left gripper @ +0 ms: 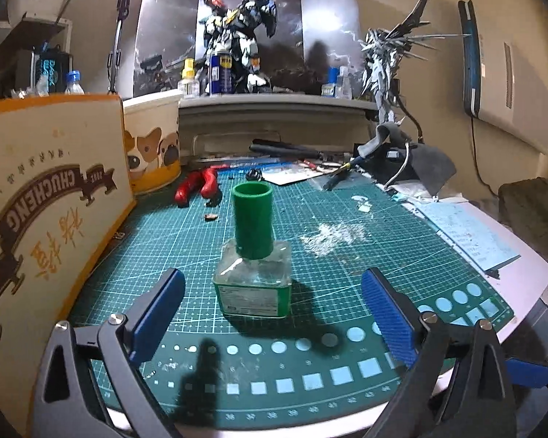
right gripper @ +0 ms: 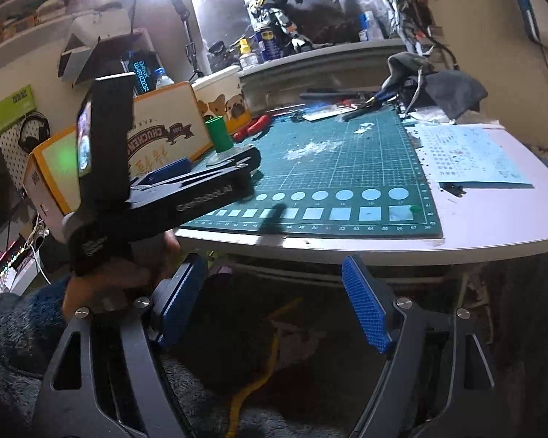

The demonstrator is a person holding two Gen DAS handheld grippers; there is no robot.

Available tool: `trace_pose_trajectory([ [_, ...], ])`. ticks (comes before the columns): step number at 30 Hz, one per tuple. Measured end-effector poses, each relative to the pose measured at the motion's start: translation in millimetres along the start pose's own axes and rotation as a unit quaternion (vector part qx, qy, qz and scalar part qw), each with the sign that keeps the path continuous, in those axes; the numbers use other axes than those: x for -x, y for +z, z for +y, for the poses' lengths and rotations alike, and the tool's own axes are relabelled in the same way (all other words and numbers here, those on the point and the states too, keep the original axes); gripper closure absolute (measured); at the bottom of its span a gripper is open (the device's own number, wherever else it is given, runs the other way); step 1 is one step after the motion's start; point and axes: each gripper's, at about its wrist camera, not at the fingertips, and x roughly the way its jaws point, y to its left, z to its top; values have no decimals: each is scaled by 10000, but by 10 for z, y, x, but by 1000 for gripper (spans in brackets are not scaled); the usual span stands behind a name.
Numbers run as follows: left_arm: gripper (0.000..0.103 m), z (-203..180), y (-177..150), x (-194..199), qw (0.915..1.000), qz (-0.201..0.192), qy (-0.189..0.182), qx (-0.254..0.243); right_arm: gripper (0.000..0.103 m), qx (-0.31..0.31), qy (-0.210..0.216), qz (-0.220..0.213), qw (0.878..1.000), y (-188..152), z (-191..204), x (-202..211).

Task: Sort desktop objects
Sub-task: 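Lift the green-capped bottle with the left gripper toward the cardboard box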

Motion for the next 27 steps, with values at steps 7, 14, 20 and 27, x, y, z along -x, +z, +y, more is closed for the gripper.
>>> trace_pose_trajectory([
  [7, 13, 34, -44, -103, 9996, 54, -172, -211, 27, -168, 40, 65, 9998, -15, -52, -49],
  [14, 43, 57, -122, -207, 9998, 143, -79, -84, 27, -170, 97, 76, 9998, -13, -40, -49],
  [20, 59, 103, -163, -185, 9998, -136, 85, 145, 27, -211, 109, 107, 9997, -16, -60, -60],
  [27, 59, 106, -199, -147, 9993, -330, 105, 124, 27, -183, 134, 150, 9996, -30, -46, -73],
])
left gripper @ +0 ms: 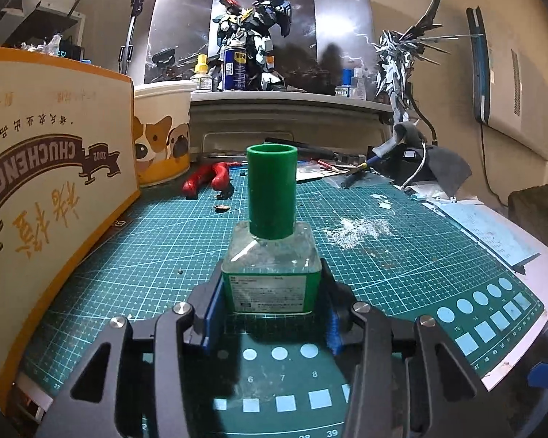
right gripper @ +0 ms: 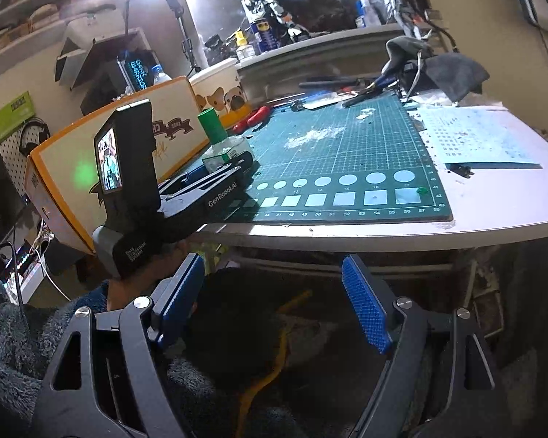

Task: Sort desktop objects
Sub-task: 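Lift the green-capped bottle with the left gripper toward the cardboard box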

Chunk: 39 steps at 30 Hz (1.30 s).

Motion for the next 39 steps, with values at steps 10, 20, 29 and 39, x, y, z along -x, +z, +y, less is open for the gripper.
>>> trace_pose_trajectory([
  [10, 59, 21, 78, 92, 9999, 58, -82, 48, 27, -3, 17, 6, 10000, 1, 3, -5],
  [20, 59, 46, 648, 443, 9997, 30, -255, 46, 27, 44, 116, -22, 9999, 27, 30, 9],
  [29, 59, 264, 1287, 954, 9994, -236, -226, 57, 27, 198, 361, -110, 9991, 115, 116, -4],
  [39, 59, 1108, 1963, 1406, 9996, -33, -185, 216, 27, 398, 644, -166, 9970, 182, 267, -86],
])
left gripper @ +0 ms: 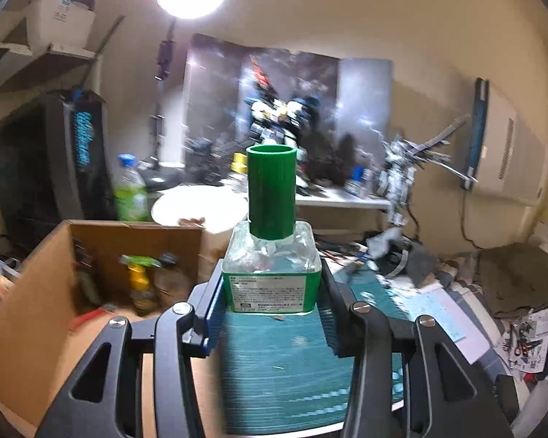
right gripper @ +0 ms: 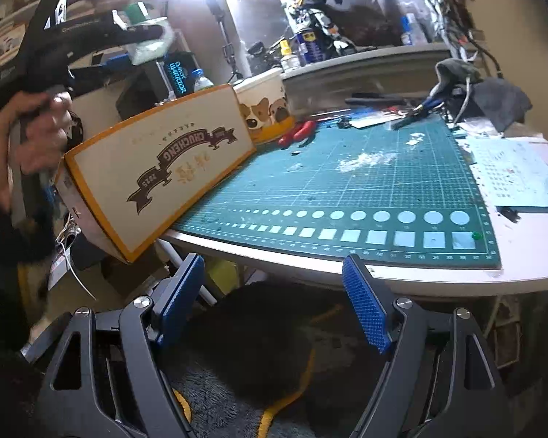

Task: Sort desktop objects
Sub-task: 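Lift the green-capped bottle with the left gripper toward the cardboard box, then lower the bottle into the cardboard box and open the left gripper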

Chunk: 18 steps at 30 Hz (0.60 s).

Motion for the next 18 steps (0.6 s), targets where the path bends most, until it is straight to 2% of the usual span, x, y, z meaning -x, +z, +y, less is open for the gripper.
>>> trace_pose_trajectory([
  [3, 59, 277, 168, 35, 9991, -58, 406, -142, 27, -21, 48, -12, 10000, -11, -5, -8],
  [6, 59, 579, 316, -73, 9981, 112, 607, -82, 27, -53, 102, -4, 9999, -15, -23, -24],
  [10, 59, 960, 417, -401, 9954, 565, 775, 58, 27, 11, 152, -61, 9999, 23, 11, -24],
  [15, 59, 1319, 333, -892, 9887, 1180, 912, 174, 27, 146, 172, -159, 9996, 89, 83, 3],
  [18, 59, 1392, 223, -1194, 9816, 1741, 670, 405, 27, 152, 147, -163, 9996, 109, 74, -2],
])
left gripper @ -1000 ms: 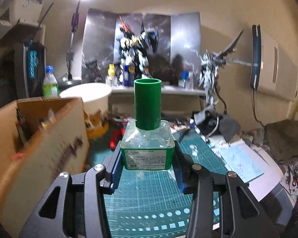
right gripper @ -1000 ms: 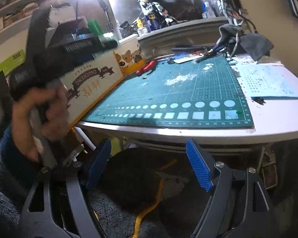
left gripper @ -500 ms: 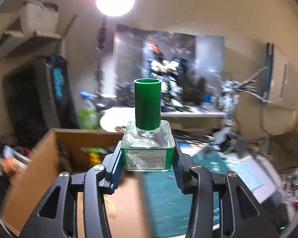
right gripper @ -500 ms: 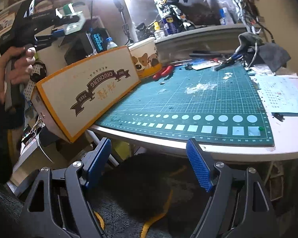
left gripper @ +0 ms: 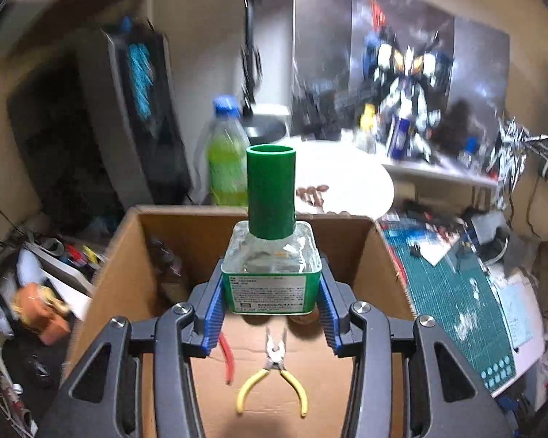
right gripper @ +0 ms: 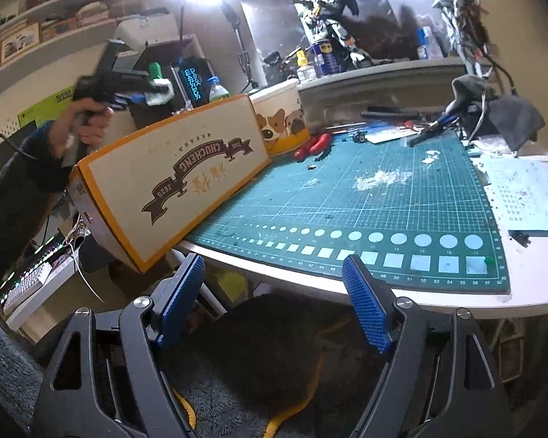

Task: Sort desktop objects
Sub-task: 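Lower the bottle into the cardboard box and open the left gripper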

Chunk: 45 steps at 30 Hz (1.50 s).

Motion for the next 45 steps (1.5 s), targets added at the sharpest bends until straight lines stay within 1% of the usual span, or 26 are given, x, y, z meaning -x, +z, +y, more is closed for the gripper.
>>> trace_pose_trajectory([
  [2, 59, 19, -8, -239, 9987, 455, -191, 150, 27, -3, -30, -2, 10000, 8, -12, -3],
  [3, 59, 30, -37, -368, 9967, 718, -257, 281, 27, -4, -37, -2, 10000, 14, -19, 2],
  [4, 59, 31, -76, -481, 9945, 940, -290, 366, 27, -1, -44, -2, 10000, 20, -23, 4],
  [6, 59, -2, -184, -654, 9912, 1248, -240, 378, 27, 30, -80, -10, 10000, 32, -23, 11],
  [7, 59, -25, -239, -720, 9897, 1363, -222, 368, 27, 48, -96, -13, 9999, 35, -23, 15],
  [9, 59, -101, -344, -772, 9885, 1465, -238, 285, 27, 64, -128, -6, 9999, 41, -25, 16],
  [13, 59, -303, -461, -831, 9835, 1748, -452, 86, 27, 60, -189, 30, 9998, 52, -58, 1],
  [17, 59, -370, -537, -1009, 9779, 2029, -483, 131, 27, 54, -201, 48, 9998, 85, -76, -35],
  [19, 59, -370, -570, -1124, 9766, 2102, -427, 131, 27, 99, -195, 32, 9998, 108, -50, -43],
  [21, 59, -395, -582, -1184, 9772, 2091, -356, 39, 27, 159, -188, 17, 9997, 128, -16, -47],
  [23, 59, -451, -578, -1213, 9794, 2001, -238, -160, 27, 220, -181, 3, 9996, 148, 18, -52],
  [26, 59, -501, -597, -1263, 9810, 1913, -159, -271, 27, 268, -194, 38, 9994, 152, 37, -68],
  [30, 59, -482, -682, -1381, 9763, 2152, -165, -142, 27, 287, -221, 48, 9993, 160, 40, -63],
  [37, 59, -569, -659, -1315, 9730, 2291, -176, -227, 27, 305, -229, 68, 9993, 160, 42, -55],
  [39, 58, -605, -642, -1296, 9693, 2441, -83, -289, 27, 316, -211, 93, 9992, 154, 49, -69],
  [44, 57, -660, -623, -1162, 9562, 2884, 326, -379, 26, 360, -183, 120, 9991, 149, 73, -81],
  [45, 50, -668, -613, -1105, 9551, 2917, 375, -363, 26, 358, -176, 122, 9991, 150, 71, -82],
])
